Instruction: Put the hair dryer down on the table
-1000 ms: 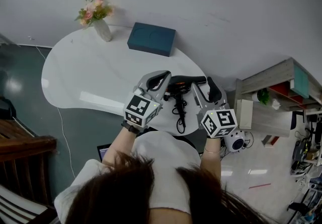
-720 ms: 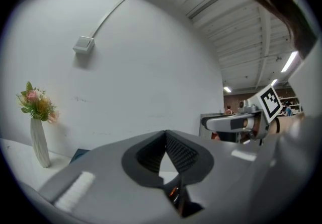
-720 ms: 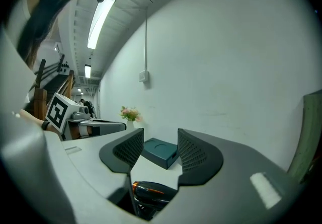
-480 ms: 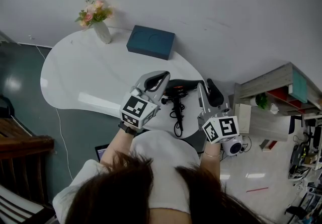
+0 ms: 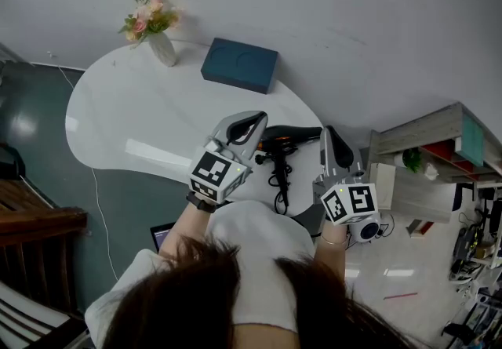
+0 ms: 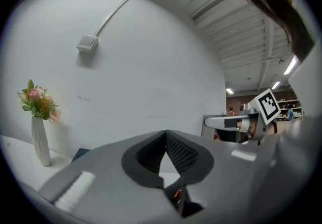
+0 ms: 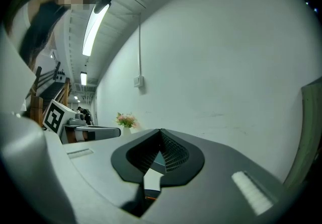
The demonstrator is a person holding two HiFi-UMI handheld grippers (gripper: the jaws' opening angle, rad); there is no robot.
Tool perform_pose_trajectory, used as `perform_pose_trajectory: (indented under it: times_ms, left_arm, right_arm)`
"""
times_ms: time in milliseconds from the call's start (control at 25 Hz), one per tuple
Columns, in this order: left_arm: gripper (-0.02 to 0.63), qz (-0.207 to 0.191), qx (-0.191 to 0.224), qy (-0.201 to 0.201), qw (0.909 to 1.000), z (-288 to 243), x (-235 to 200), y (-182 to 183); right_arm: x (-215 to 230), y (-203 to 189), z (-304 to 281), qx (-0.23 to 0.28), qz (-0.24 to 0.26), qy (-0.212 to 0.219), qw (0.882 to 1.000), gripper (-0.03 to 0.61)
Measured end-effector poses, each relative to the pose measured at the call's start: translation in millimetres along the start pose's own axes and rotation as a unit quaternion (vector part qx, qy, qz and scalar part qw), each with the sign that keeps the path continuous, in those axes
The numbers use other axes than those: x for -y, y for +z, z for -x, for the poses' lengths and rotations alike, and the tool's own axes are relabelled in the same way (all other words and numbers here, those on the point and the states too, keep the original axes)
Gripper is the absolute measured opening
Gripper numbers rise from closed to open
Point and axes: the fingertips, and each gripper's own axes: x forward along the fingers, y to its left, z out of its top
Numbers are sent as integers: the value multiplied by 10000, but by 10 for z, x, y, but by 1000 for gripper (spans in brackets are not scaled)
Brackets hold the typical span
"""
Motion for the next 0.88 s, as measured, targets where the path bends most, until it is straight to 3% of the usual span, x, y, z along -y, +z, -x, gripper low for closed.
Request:
perform_pose_trajectory:
  times_ms: [440,880]
  left_arm:
    - [58,62,-55,23,10000,-5,-93,13]
    - [58,100,-113,55,9999,-22,-132,3]
  right_arm:
    - [104,-21,-55,32,-182,-196,9996,2]
    - [98,-75,-51,-131,-155,-90,9998,2]
